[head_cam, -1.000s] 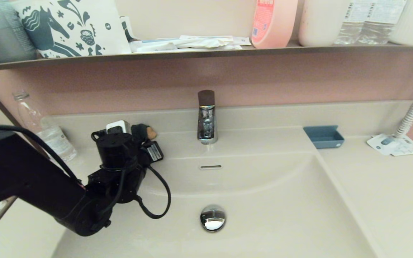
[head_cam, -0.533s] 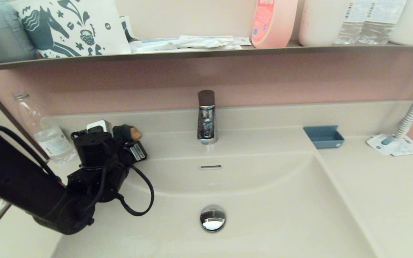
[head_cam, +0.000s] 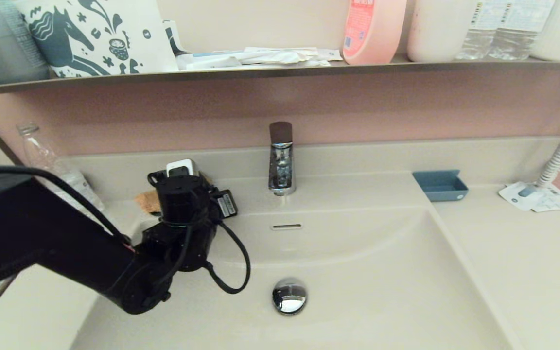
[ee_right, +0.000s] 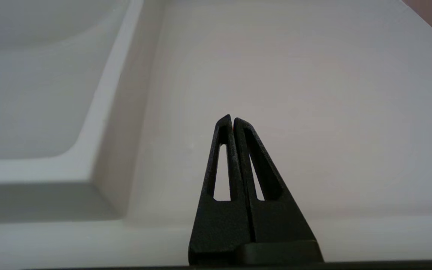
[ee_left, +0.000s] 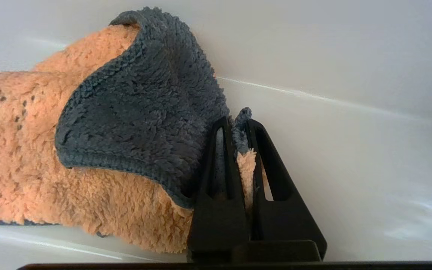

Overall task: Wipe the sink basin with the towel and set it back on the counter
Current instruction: Wipe the sink

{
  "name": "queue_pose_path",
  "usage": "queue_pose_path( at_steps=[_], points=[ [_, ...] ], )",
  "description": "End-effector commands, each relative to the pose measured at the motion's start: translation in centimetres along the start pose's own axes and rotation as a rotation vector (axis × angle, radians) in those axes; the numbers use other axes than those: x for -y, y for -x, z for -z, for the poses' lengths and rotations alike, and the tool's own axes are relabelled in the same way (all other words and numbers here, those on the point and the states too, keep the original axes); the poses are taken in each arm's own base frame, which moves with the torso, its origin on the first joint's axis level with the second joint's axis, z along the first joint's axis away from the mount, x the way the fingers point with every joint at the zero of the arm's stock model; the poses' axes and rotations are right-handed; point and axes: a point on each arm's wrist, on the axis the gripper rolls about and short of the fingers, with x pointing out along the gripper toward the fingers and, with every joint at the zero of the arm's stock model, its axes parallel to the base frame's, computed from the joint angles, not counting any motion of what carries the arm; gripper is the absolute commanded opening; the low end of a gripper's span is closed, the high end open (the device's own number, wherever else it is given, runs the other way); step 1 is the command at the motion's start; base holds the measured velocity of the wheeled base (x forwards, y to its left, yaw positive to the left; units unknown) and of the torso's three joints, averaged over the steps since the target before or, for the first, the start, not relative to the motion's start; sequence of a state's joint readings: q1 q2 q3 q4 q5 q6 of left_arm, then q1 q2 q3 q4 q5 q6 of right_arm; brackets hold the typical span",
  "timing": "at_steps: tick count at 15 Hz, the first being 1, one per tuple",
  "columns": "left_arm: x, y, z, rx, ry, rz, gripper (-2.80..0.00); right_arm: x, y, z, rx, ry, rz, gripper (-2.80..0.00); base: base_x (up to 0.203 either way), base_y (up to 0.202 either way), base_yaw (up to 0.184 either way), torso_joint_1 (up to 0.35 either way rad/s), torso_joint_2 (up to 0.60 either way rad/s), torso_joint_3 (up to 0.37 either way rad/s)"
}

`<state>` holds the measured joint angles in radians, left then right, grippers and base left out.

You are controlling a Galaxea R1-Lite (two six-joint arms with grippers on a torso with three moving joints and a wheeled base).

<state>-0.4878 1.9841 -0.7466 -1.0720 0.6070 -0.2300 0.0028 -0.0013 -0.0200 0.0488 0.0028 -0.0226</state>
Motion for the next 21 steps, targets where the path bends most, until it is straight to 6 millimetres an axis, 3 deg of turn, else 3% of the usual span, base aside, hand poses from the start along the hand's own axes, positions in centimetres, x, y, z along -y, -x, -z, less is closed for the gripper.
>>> queue_pose_path(
  at_steps=[1, 6, 9, 11, 15, 21],
  points=[
    [2.5, 0.2, 0.3, 0.009, 0.002, 0.037, -2.8, 0.0, 0.0, 0.0, -0.002, 0.0, -0.001, -2.8, 0.0, 0.0, 0.0, 0.0, 0.0, 0.0],
    [8.0, 2.3, 0.9, -0.004, -0.029, 0.098, -2.8, 0.0, 0.0, 0.0, -0.002, 0.0, -0.001, -2.8, 0.0, 0.0, 0.0, 0.0, 0.0, 0.0],
    [9.5, 3.2, 0.8, -0.008, -0.039, 0.115, -2.8, 0.0, 0.0, 0.0, -0.002, 0.0, -0.001, -2.8, 0.0, 0.0, 0.0, 0.0, 0.0, 0.0],
    [9.4, 3.0, 0.6, -0.006, -0.038, 0.106, -2.8, 0.0, 0.0, 0.0, -0.002, 0.0, -0.001, -2.8, 0.0, 0.0, 0.0, 0.0, 0.0, 0.0],
    [6.7, 2.3, 0.3, -0.019, -0.039, 0.053, -2.8, 0.0, 0.0, 0.0, -0.002, 0.0, -0.001, -2.8, 0.0, 0.0, 0.0, 0.0, 0.0, 0.0],
    [-2.1, 0.7, -1.1, -0.034, -0.003, -0.027, -2.8, 0.0, 0.0, 0.0, -0.002, 0.0, -0.001, -2.8, 0.0, 0.0, 0.0, 0.0, 0.0, 0.0]
  ],
)
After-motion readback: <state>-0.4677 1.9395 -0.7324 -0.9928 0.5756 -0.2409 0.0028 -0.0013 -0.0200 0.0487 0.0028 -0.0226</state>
